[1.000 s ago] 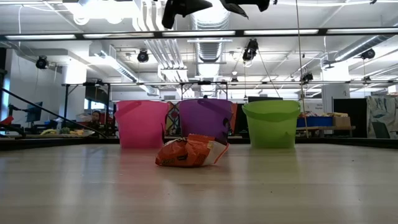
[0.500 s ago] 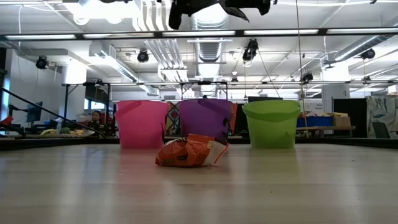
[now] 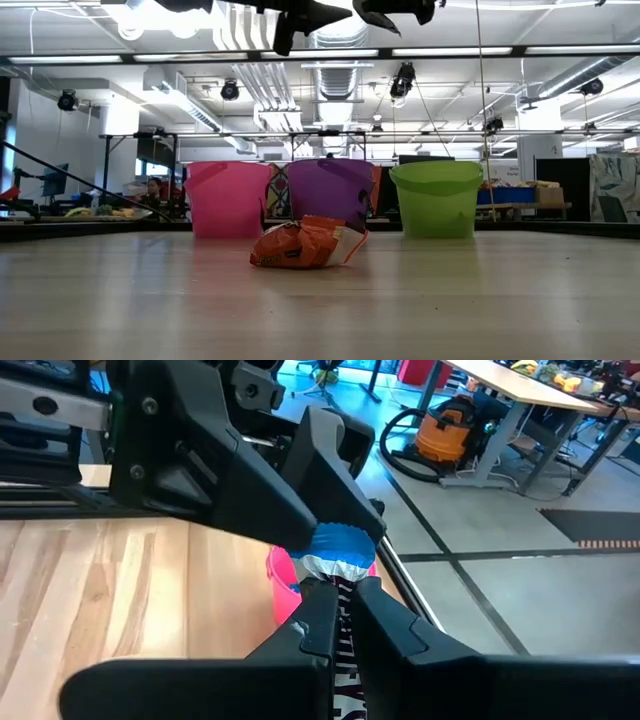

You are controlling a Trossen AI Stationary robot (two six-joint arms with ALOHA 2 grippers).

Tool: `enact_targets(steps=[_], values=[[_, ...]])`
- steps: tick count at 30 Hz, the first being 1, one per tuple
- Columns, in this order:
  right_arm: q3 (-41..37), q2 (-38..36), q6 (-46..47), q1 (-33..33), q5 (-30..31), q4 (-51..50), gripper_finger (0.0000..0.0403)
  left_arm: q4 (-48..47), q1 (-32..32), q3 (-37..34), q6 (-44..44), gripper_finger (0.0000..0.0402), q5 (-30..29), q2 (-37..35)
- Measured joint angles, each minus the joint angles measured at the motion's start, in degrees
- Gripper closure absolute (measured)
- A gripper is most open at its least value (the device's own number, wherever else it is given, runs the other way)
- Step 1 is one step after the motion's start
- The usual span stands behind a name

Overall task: Organize candy in baskets
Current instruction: Put the white chocolate into the pink bucket

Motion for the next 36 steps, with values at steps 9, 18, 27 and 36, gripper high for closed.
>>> enact_targets(steps=[9,18,27,36], values=[[0.00,-0.02,0.00,0.00,-0.08,0.03,0.0385,0.54,-0.02,0.00,-0.57,0.0249,0.92,0.93],[0.00,-0.02,0.02,0.00,0.08,-0.03,0.0385,1.34,-0.04,0.00,-0.29,0.0341,1.13,1.44],[-0.02,-0.02,2.64,-0.02,0.12,-0.11,0.0368,1.25,-0.04,0.00,-0.39,0.0398,0.77,1.33],[0.04,-0.02,6.19,-0.02,0.04,-0.68,0.0278,-1.34,0.07,0.00,-0.37,0.0401,0.74,-0.16]])
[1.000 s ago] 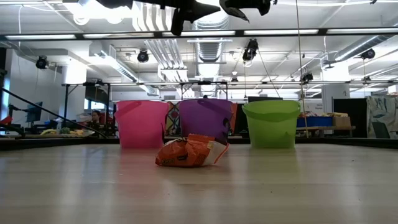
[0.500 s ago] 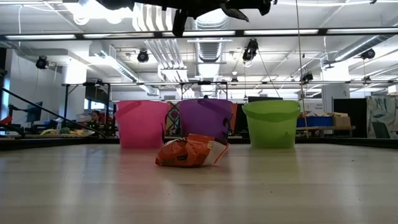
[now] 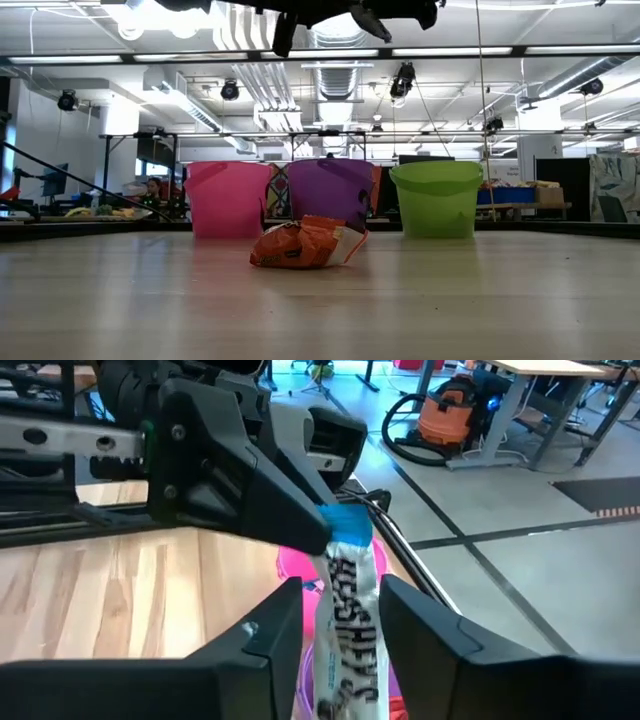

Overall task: Organize candy in baskets
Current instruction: Put the white chocolate into the pink bucket

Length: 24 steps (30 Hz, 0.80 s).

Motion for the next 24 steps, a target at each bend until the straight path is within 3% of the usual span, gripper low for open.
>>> enact_targets(steps=[7,10,14,20,24], values=[[0.80,-0.02,1.65,0.00,0.00,-1.33,0.0256,-7.69,0.00,0.00,0.01,0.0401,-0.23,-3.10],[1.59,-0.02,2.40,0.00,0.02,-3.67,0.0253,-14.83,0.00,0.00,0.42,0.0401,-3.13,-5.59],[2.09,-0.04,2.57,0.00,0.04,-5.27,0.0254,-29.78,1.03,0.00,0.10,0.0401,-6.01,-10.74],[2.38,-0.04,2.82,-0.02,0.05,-5.36,0.0259,-59.41,6.35,0.02,-5.95,0.0402,-11.53,-18.07],[2.38,-0.04,2.82,-0.02,0.07,-5.31,0.0256,-70.11,12.24,-0.84,-7.93,0.0401,-11.52,-19.41]])
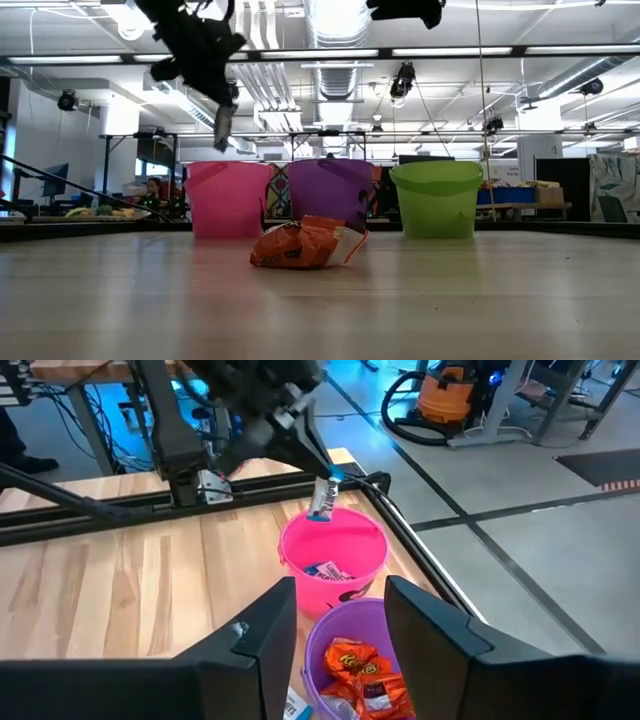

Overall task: Organize candy in baskets
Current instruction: Put the white chocolate into the pink bucket, then put the orange chocolate into the violet bucket

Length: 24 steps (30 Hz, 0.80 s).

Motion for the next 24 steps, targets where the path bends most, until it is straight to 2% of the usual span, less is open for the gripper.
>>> enact_targets(steps=[5,9,18,24], values=[[0.00,0.00,0.44,0.00,0.01,0.00,0.0253,3.17,4.33,-1.64,2.15,0.0401,4.50,0.75],[0.00,0.00,1.70,0.00,0.00,-0.09,0.0252,2.49,5.33,-1.75,1.21,0.0395,4.56,2.61],[0.00,0.00,5.82,0.00,0.01,-1.30,0.0242,1.27,5.29,-1.70,0.03,0.0332,4.62,4.32],[0.00,0.00,7.44,-0.01,0.01,-2.57,0.0238,-1.89,4.89,1.86,-0.04,0.0304,5.56,4.33]])
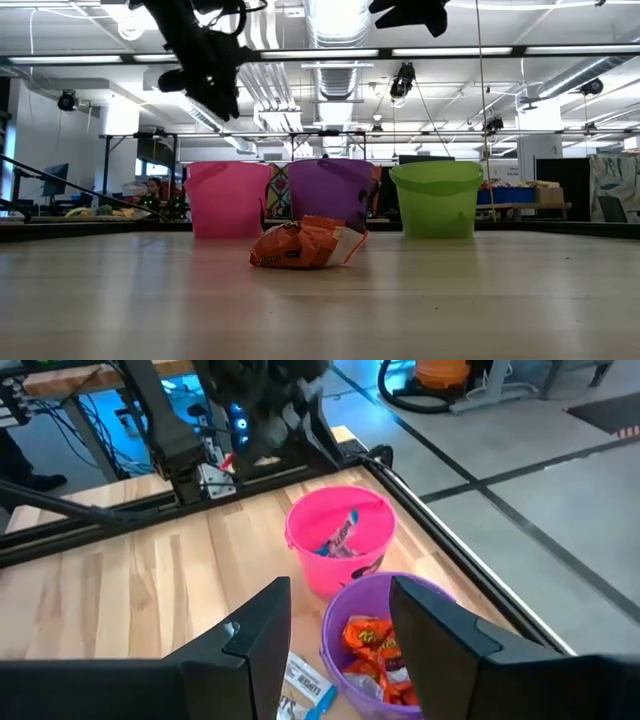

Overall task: Organize candy in baskets
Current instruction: Put the orange chocolate into the violet bucket

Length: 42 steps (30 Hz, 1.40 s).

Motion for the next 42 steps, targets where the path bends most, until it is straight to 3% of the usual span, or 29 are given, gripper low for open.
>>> enact_targets(steps=[5,11,19,24,31,38,42], values=[[-0.02,0.00,1.26,-0.01,0.00,-1.93,0.0238,0.66,-3.78,4.01,1.37,0.0300,7.00,-0.07],[-0.02,0.02,1.07,-0.01,0.02,-2.90,0.0238,7.69,-15.13,2.81,4.05,0.0300,11.21,-0.10],[-0.04,0.02,-0.03,-0.01,0.02,-3.02,0.0238,21.42,-31.15,-4.83,-1.67,0.0300,-4.02,5.49],[-0.04,0.02,-0.07,-0.01,0.02,-3.04,0.0238,25.87,-33.71,-6.07,-4.75,0.0302,-5.21,13.95],[-0.04,0.02,0.01,-0.01,-0.05,-3.18,0.0239,28.25,-34.58,-5.91,-2.38,0.0332,5.92,19.89],[-0.04,0.02,-0.28,-0.01,-0.13,-4.63,0.0239,27.21,-35.20,-5.87,2.74,0.0354,25.01,19.30],[-0.04,0.02,-1.11,-0.01,-0.20,-4.94,0.0239,27.61,-37.36,-5.87,2.02,0.0328,25.82,20.76]])
